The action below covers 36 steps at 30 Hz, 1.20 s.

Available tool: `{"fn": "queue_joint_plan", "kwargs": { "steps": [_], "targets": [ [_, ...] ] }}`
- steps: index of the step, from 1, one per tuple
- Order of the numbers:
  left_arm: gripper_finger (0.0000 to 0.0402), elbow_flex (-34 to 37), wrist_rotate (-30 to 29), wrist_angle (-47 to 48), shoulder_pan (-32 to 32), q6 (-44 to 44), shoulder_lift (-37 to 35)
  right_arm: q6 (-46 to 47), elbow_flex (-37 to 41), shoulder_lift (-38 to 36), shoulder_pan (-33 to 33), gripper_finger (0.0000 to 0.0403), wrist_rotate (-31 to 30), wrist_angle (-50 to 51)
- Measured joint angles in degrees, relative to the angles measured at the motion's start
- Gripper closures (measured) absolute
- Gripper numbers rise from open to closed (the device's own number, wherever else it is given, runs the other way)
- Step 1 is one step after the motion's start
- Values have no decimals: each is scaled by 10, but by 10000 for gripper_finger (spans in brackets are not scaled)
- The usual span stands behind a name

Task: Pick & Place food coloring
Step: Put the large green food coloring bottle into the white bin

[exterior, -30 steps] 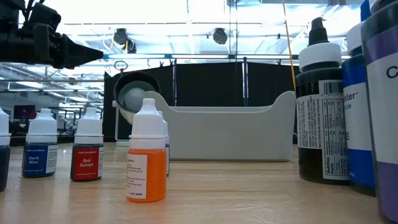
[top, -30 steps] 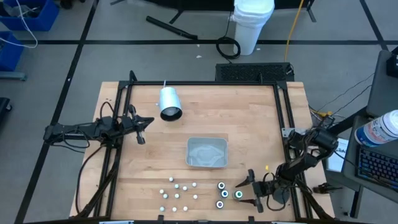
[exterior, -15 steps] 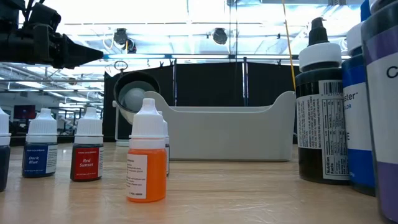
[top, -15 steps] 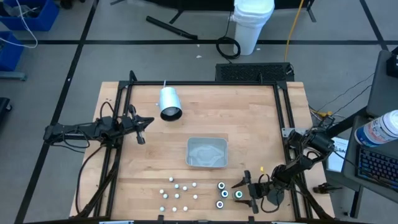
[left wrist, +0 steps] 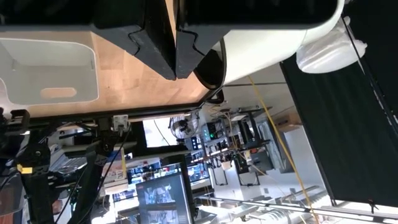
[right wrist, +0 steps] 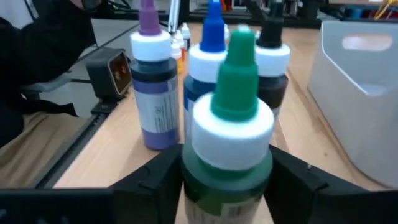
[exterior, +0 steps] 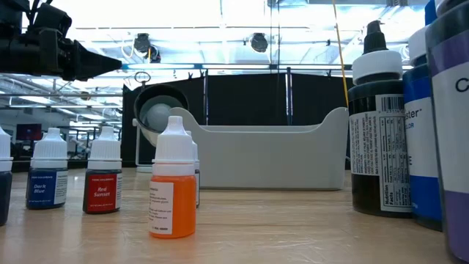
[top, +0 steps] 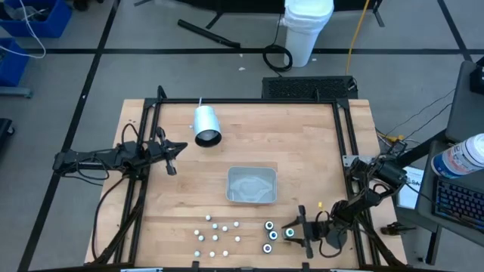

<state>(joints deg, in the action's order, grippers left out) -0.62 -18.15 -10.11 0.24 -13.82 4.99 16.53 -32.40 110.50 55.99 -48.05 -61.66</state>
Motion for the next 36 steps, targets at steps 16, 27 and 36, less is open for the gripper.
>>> {"fn": "queue_joint_plan", "kwargs": {
  "steps": [16, 27, 36],
  "targets": [
    [382, 0, 0, 0, 0, -6, 0, -119, 0, -89, 0, 256, -18, 9],
    [382, 0, 0, 0, 0, -6, 0, -342, 0, -323, -34, 257, -221, 148],
    [382, 0, 0, 5, 0, 25, 0, -356, 0, -381, -212, 262, -32, 148]
  ]
}}
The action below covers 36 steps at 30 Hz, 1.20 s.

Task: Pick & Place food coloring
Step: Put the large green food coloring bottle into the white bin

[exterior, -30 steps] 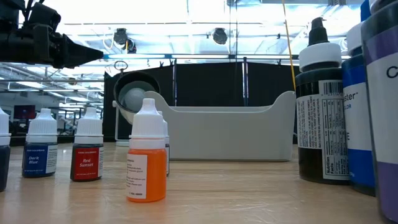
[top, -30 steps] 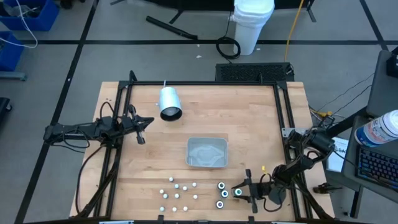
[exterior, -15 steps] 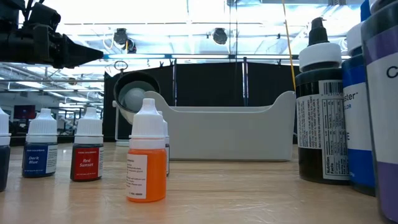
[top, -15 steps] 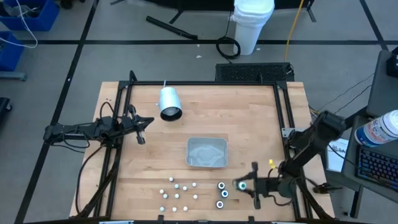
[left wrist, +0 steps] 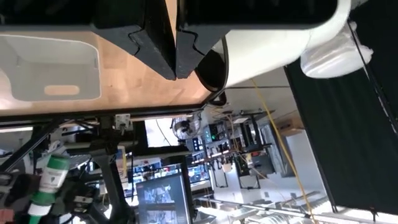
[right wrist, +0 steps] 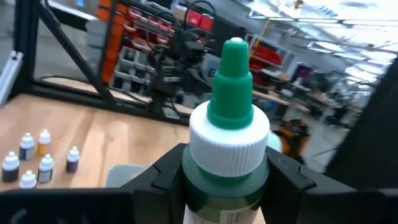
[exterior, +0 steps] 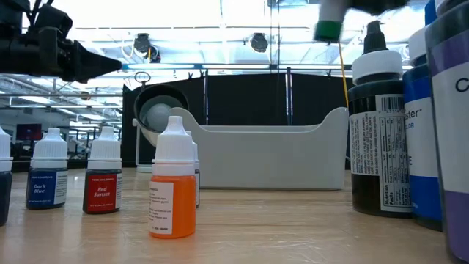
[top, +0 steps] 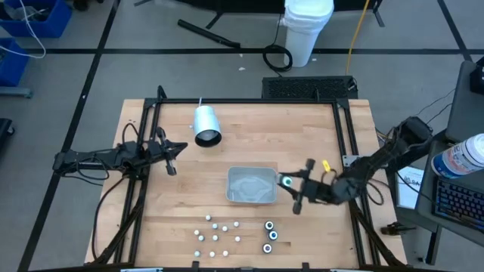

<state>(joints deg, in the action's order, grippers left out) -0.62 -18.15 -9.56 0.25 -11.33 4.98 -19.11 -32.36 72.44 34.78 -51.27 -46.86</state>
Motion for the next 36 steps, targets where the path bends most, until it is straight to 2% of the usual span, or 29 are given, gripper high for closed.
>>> {"fn": "queue_joint_plan", "kwargs": {
  "steps": [4, 6, 13, 19, 28, 36],
  "targets": [
    [382, 0, 0, 15, 0, 16, 0, 76, 0, 22, -77, 259, 137, -5],
    [382, 0, 0, 19, 0, 24, 0, 103, 0, 39, -106, 261, 181, -16],
    [382, 0, 0, 20, 0, 44, 0, 138, 0, 144, -162, 263, 256, -110],
    [382, 0, 0, 20, 0, 44, 0, 142, -1, 222, -168, 266, 276, -179],
    [382, 0, 0, 16, 0, 41, 0, 140, -91, 307, -179, 269, 276, -64],
    [382, 0, 0, 12, 0, 40, 0, 154, -98, 311, -187, 263, 275, -73]
  ]
}}
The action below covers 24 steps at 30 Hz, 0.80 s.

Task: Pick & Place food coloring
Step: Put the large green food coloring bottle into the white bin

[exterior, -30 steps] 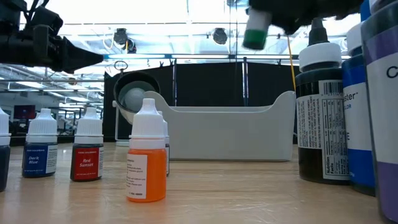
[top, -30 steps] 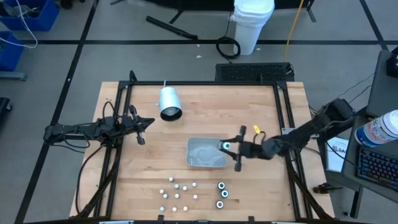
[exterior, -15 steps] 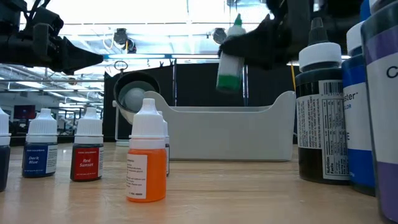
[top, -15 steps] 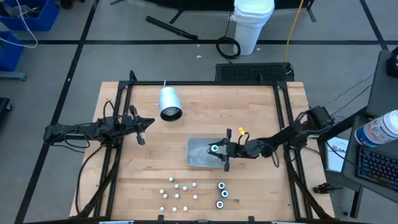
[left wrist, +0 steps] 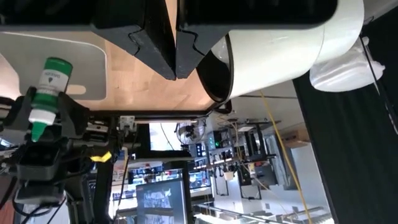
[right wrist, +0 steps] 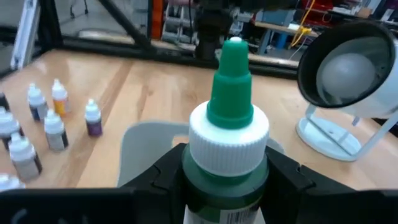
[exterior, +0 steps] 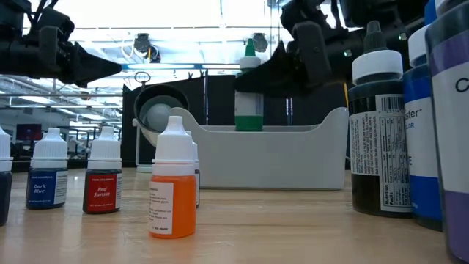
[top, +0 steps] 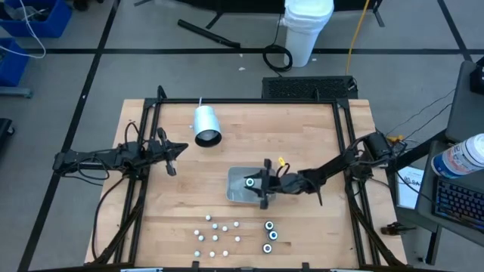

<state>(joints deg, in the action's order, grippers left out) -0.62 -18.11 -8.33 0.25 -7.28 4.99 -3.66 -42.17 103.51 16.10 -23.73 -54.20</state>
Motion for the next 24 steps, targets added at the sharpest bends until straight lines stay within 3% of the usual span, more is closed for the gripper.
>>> {"fn": "queue_joint_plan", "kwargs": {
  "steps": [4, 8, 13, 24],
  "targets": [
    [382, 0, 0, -6, 0, -3, 0, 0, -2, 0, -2, 269, 8, -27],
    [382, 0, 0, -6, 0, -6, 0, 10, -40, 0, -14, 270, 60, -12],
    [382, 0, 0, -11, 0, -27, 0, 10, -104, 0, -25, 271, 38, 99],
    [382, 0, -1, -15, 0, -61, 0, 59, -115, 40, -45, 272, 58, 58]
  ]
}}
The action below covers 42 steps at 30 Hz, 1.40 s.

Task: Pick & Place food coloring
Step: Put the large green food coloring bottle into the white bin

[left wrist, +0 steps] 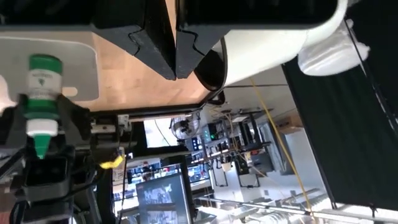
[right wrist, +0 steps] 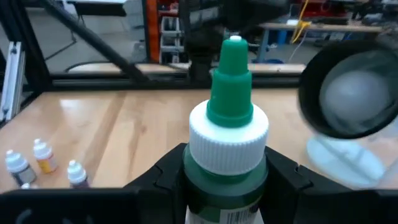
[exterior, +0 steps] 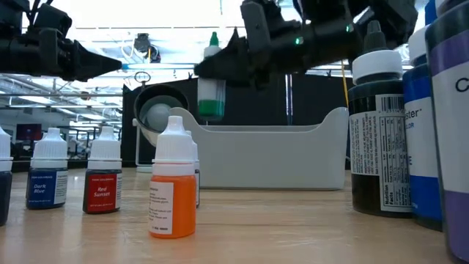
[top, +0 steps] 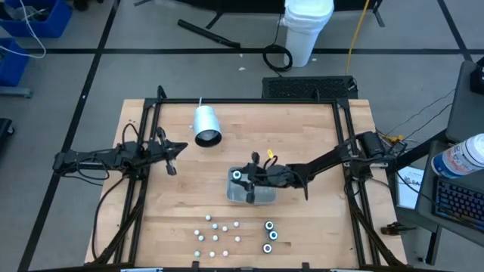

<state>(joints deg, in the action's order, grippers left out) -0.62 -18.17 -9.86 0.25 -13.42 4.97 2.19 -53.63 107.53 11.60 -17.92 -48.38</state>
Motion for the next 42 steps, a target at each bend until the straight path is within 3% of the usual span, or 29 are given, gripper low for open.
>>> {"fn": "queue_joint_plan", "kwargs": {
  "steps": [5, 17, 30, 42],
  "targets": [
    [382, 0, -4, -4, 0, -5, 0, 6, 0, 31, 1, 271, 20, -58],
    [382, 0, -4, -8, 0, -15, 0, 18, 0, 32, 3, 267, 77, -50],
    [382, 0, -5, -7, 0, -19, 0, -44, 0, 32, 14, 267, 40, -5],
    [382, 0, -4, -7, 0, -18, 0, -99, 7, 32, 32, 270, -1, -25]
  ]
}}
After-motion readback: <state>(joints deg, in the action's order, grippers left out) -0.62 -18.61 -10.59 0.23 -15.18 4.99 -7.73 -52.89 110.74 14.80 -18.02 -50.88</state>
